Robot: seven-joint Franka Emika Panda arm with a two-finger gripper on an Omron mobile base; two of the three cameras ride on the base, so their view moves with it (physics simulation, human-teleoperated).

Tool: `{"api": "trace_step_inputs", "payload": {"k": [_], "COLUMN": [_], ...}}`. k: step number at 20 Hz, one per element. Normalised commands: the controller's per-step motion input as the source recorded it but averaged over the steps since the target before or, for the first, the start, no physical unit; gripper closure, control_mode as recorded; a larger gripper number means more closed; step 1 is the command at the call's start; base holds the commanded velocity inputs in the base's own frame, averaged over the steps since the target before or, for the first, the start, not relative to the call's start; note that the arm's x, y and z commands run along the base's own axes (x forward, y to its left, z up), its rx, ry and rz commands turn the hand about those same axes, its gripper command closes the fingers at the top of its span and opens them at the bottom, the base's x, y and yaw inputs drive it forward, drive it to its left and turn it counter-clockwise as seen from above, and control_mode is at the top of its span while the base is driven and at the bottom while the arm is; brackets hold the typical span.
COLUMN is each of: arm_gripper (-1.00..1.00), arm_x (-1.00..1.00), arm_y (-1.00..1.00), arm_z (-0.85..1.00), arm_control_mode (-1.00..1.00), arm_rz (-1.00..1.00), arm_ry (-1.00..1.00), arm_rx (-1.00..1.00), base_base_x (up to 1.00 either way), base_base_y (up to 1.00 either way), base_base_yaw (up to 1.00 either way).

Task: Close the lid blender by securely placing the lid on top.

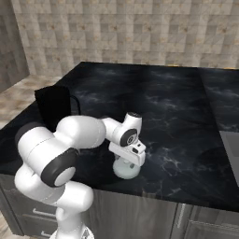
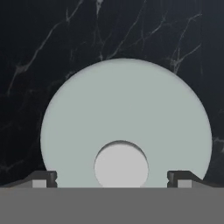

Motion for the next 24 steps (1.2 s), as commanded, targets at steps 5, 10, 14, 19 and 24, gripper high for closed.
{"api": "trace_step_inputs", "payload": {"k": [5, 10, 14, 19, 24], "arm_gripper": [-1.00, -1.00, 1.00, 1.00, 1.00], "arm_x": [0.16, 0.08, 0.00, 0.00, 0.00], "arm_y": [-0.01, 0.00, 0.04, 0.06, 0.07], "arm_z": [-0.05, -0.11, -0.28, -0.16, -0.01], "arm_control_mode": [-1.00, -1.00, -1.00, -1.00, -1.00], "arm_rz": [0.01, 0.01, 0.00, 0.00, 0.00], "arm_ry": [0.00, 0.00, 0.00, 0.00, -0.02], "arm_rx": [0.00, 0.00, 0.00, 0.00, 0.00], "base_base_x": [0.00, 0.00, 0.00, 0.00, 0.00], "base_base_y": [0.00, 0.00, 0.00, 0.00, 0.00], "base_base_yaw": [0.00, 0.00, 0.00, 0.00, 0.00]}}
